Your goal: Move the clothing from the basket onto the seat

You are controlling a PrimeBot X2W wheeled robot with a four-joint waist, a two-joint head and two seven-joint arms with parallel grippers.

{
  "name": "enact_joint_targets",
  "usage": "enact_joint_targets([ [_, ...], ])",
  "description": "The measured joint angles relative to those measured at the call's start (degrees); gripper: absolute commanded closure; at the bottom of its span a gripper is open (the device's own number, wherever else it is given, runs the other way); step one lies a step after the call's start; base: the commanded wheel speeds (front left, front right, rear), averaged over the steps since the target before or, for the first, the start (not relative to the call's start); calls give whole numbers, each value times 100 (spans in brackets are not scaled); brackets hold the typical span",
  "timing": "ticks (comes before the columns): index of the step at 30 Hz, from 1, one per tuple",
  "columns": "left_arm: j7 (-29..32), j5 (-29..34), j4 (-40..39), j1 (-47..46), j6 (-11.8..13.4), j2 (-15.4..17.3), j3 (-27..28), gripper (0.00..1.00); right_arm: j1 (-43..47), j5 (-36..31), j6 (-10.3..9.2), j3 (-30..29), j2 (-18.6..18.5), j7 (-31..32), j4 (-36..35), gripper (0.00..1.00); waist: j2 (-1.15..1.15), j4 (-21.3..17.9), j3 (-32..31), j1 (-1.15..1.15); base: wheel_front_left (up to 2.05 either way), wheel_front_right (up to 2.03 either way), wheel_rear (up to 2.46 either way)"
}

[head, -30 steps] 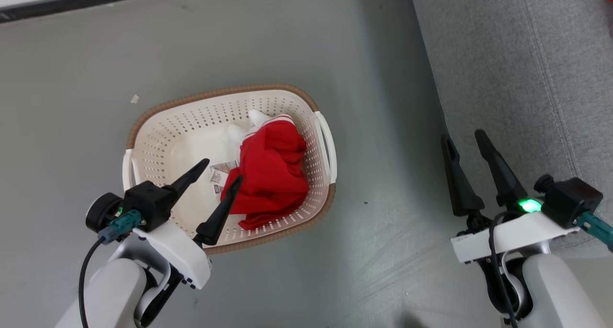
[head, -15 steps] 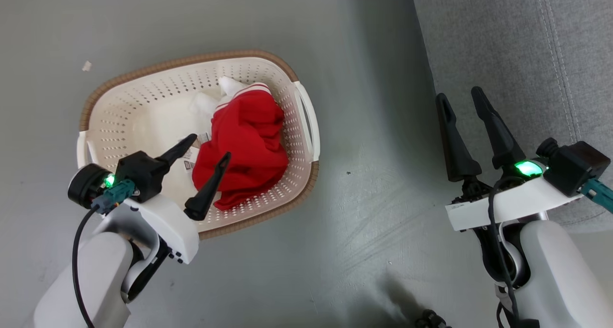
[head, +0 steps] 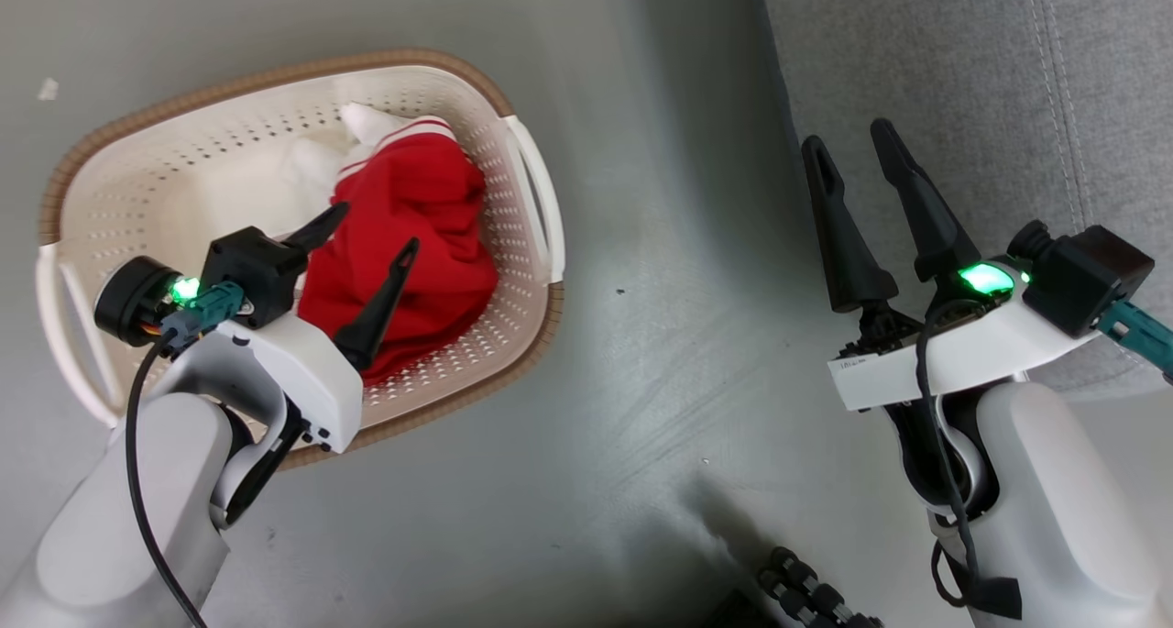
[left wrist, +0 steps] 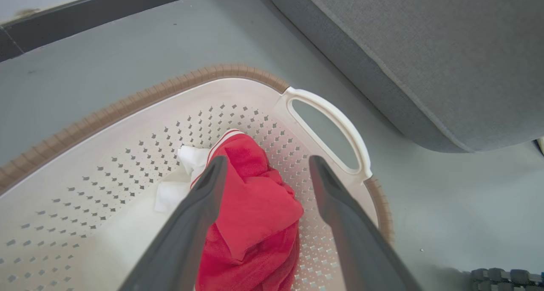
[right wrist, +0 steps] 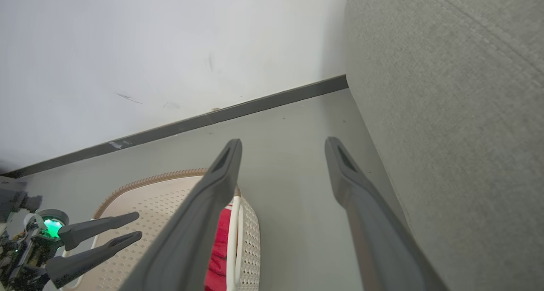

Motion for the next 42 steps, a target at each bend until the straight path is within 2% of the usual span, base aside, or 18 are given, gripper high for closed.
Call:
enact_joint_targets([
  [16, 431, 1, -3, -242, 201, 154, 127, 0, -210, 229, 0, 300, 1, 0, 11, 0, 0, -440, 369, 0, 0, 0, 0],
  [42, 839, -71, -222, -337, 349, 134, 188, 0, -358, 416, 0, 448, 3, 0, 10, 0, 0, -765, 697, 0, 0, 0, 0],
])
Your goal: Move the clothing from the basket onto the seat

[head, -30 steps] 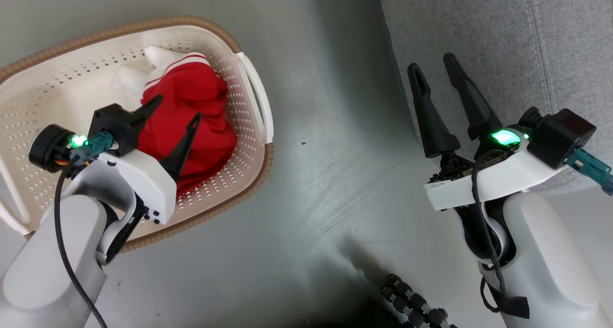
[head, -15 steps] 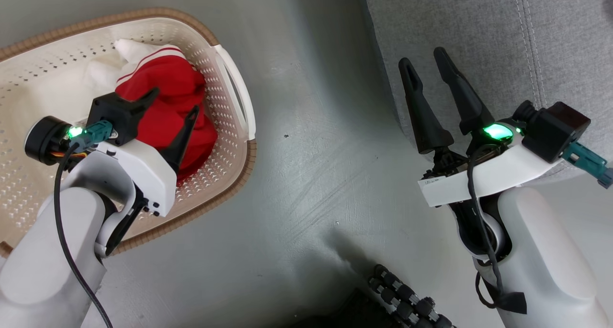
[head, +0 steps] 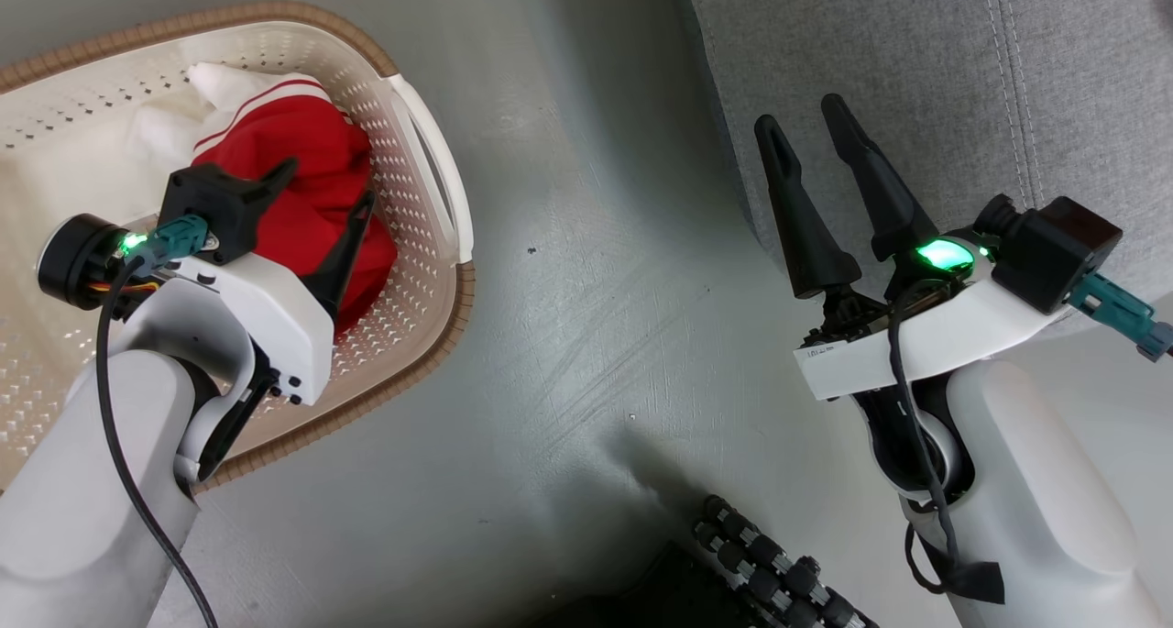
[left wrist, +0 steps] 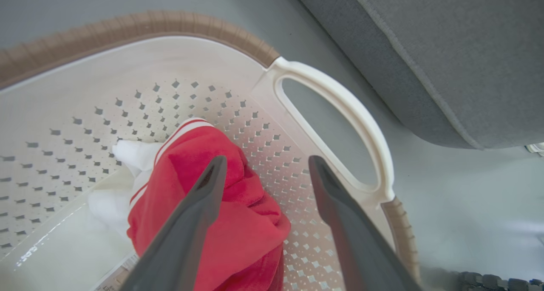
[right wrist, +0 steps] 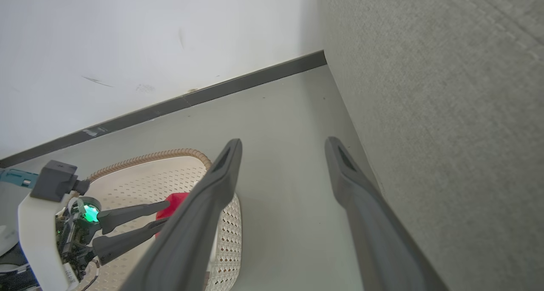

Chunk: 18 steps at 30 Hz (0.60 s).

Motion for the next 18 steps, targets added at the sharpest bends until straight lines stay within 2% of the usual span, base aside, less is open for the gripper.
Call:
enact_joint_targets([
  [18, 99, -51, -45, -10, 224, 159, 311, 0, -109, 32, 1, 81, 1, 0, -16, 0, 0, -68, 199, 0, 0, 0, 0],
])
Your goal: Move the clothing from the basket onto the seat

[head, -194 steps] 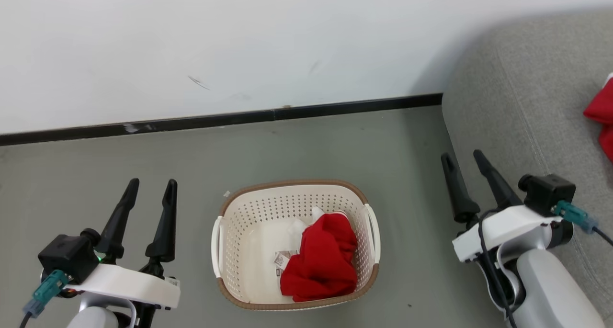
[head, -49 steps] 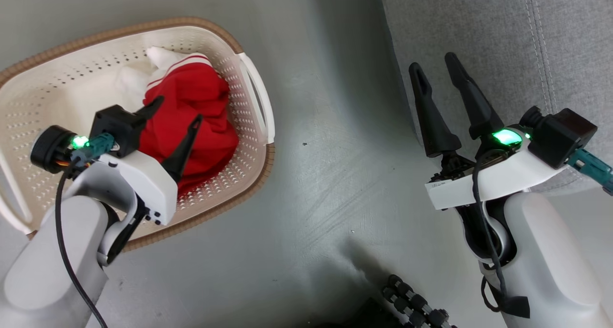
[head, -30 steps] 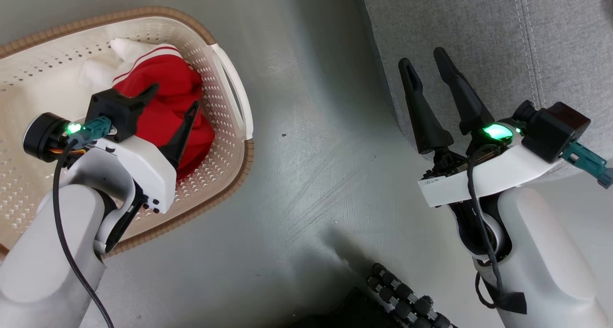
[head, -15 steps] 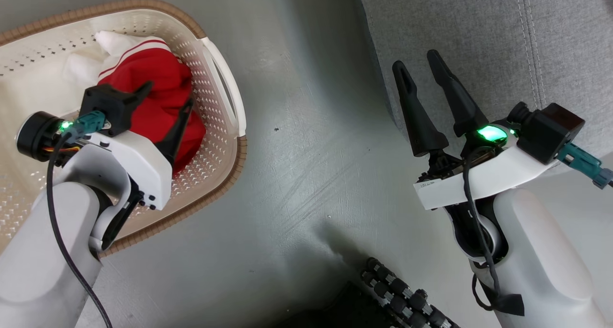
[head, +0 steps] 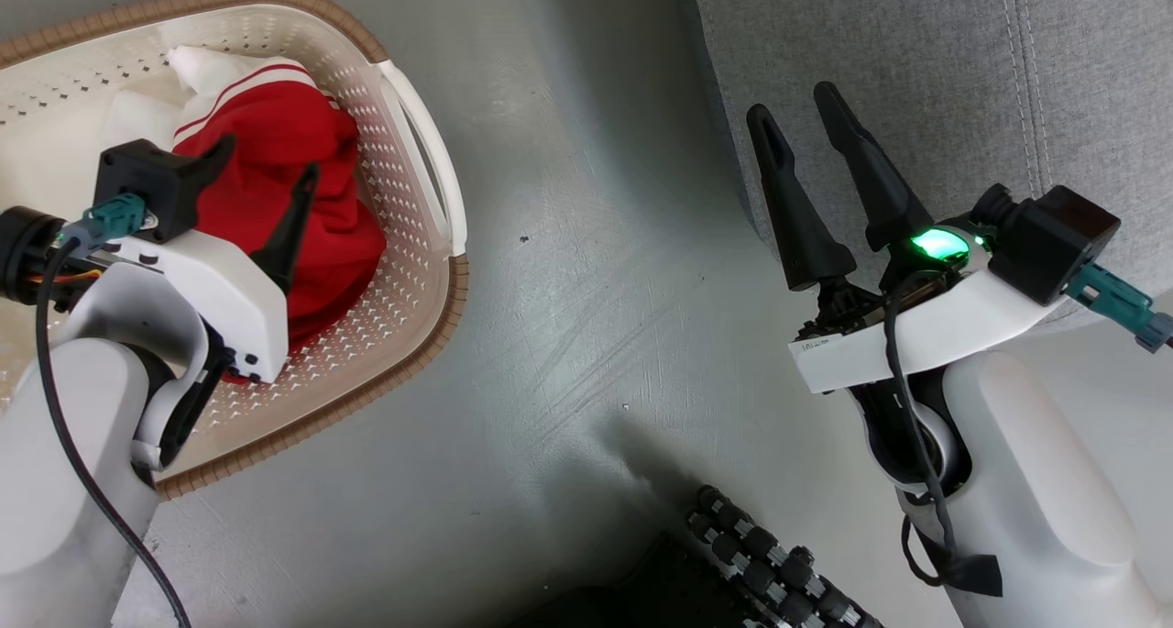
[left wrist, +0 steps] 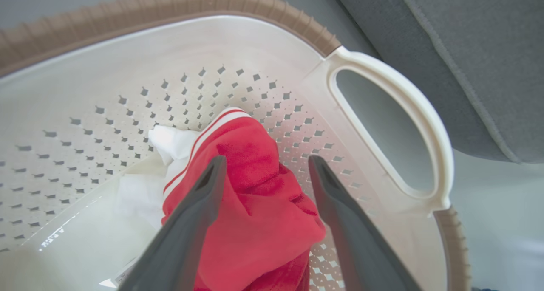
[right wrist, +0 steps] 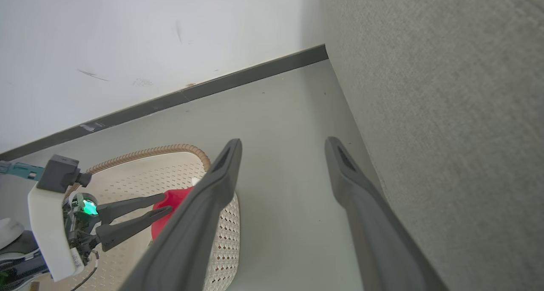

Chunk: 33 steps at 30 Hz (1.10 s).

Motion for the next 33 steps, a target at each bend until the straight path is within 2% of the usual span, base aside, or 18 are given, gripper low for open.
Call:
enact_joint_targets([
  [33, 153, -62, 55, 1, 65, 27, 5, 0, -7, -3, 0, 20, 0, 0, 25, 0, 0, 53, 56, 0, 0, 0, 0],
])
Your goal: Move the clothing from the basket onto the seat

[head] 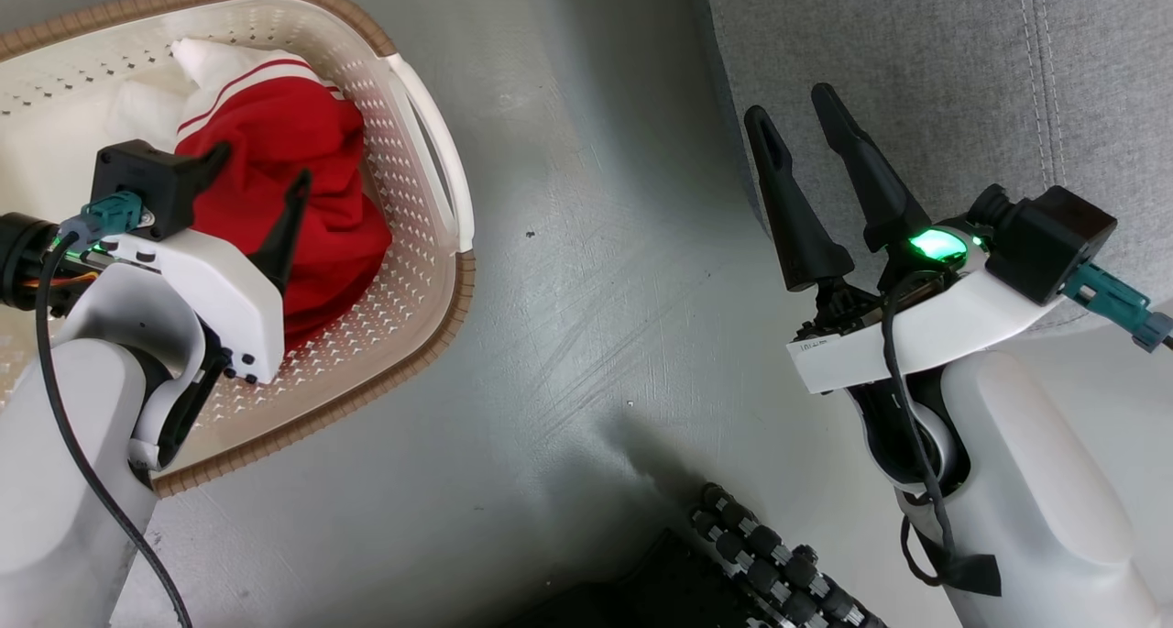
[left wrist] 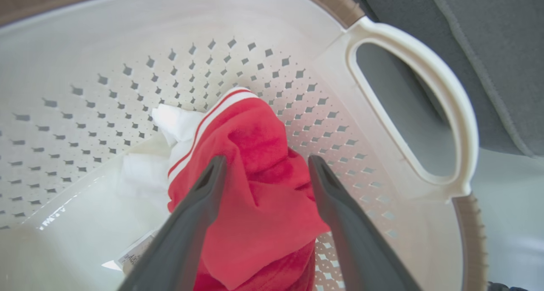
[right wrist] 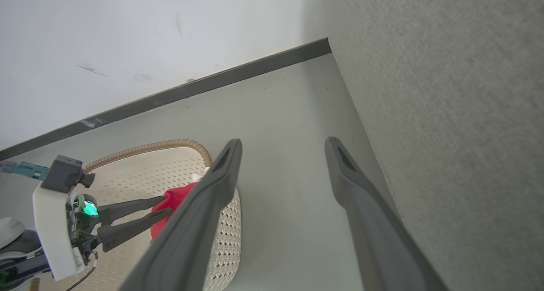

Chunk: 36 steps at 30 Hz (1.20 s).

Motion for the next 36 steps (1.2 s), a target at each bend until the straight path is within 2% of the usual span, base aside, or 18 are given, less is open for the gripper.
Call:
enact_joint_targets([
  [25, 100, 1, 47, 0, -8, -3, -126, 0, -58, 20, 0, -52, 0, 0, -13, 0, 0, -7, 108, 0, 0, 0, 0],
  [28, 99, 2, 57, -1, -8, -3, -129, 4, -58, 44, 0, -52, 0, 0, -23, 0, 0, -9, 113, 0, 0, 0, 0],
  [32, 99, 14, 92, -3, -8, 1, -137, 17, -58, 44, 0, -52, 0, 0, -29, 0, 0, -11, 121, 0, 0, 0, 0],
  [34, 99, 19, 109, -9, -8, 3, -137, 33, -58, 44, 0, -52, 0, 0, -29, 0, 0, -11, 124, 0, 0, 0, 0],
  [36, 99, 19, 120, -13, -8, 4, -137, 42, -58, 44, 0, -54, 0, 0, -29, 0, 0, -12, 126, 0, 0, 0, 0],
])
